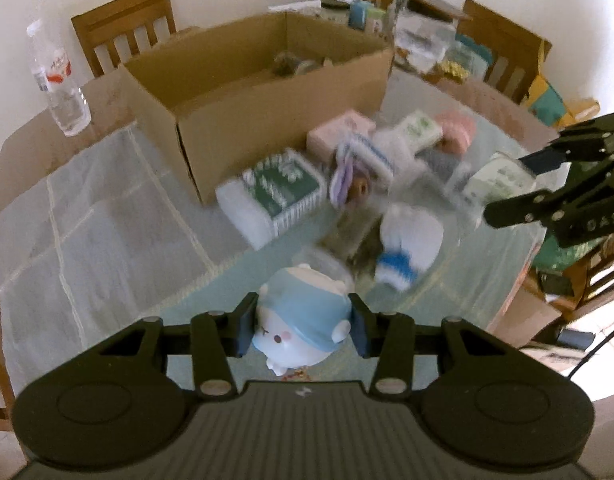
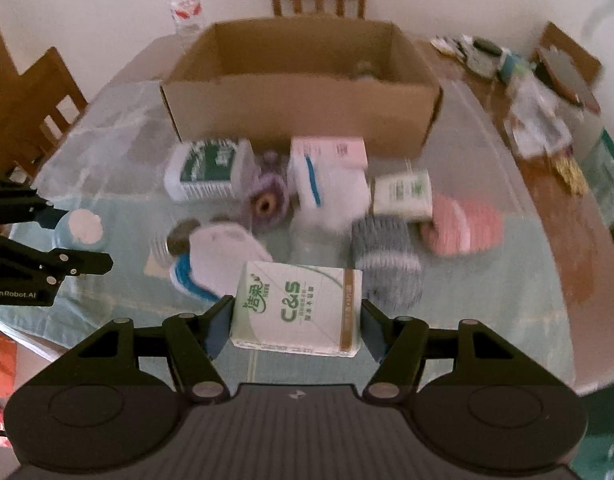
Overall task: Organize objects
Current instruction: 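Carry plush toy and C&S pack into the cardboard box and open both grippers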
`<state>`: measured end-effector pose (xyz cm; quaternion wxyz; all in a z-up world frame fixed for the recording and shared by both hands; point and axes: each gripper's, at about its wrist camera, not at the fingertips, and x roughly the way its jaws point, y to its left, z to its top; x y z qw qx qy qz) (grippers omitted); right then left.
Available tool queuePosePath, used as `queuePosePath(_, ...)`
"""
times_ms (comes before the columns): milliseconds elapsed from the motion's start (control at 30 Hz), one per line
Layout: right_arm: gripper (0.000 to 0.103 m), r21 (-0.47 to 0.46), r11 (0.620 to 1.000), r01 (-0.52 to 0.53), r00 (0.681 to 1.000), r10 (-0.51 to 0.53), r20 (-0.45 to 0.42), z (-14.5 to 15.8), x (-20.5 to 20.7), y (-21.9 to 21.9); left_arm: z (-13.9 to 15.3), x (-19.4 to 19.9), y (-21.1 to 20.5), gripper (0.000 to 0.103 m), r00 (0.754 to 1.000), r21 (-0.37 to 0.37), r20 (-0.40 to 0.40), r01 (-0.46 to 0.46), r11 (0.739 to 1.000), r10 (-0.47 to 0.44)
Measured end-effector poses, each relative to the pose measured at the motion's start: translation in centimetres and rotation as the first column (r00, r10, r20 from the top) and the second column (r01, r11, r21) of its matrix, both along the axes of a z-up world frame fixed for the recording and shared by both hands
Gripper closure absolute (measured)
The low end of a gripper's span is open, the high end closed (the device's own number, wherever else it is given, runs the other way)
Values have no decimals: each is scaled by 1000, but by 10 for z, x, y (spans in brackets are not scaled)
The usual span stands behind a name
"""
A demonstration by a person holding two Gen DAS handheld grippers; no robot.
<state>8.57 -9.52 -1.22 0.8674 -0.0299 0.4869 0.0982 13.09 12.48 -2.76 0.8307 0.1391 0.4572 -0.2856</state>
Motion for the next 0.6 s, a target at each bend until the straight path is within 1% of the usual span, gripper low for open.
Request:
queuePosePath(200,33,0,992,-130,990,129,52,24,42,-10,35,28,-20,57,996,-35,28,-78,996,79)
queuePosePath(400,33,-6,978,-210,972,210,110,49,91,-26,69,69,-45,57,983,-66,98,-148,987,154)
queuePosePath(500,33,-5,971,-240,960,238,148,62,113,-32,80,95,-59,57,973,-70,138,-175,982,184)
queuePosePath(600,33,-9,965,-263,948,260,185,73,137,-36,84,121,-71,57,965,-71,162,-197,978,206)
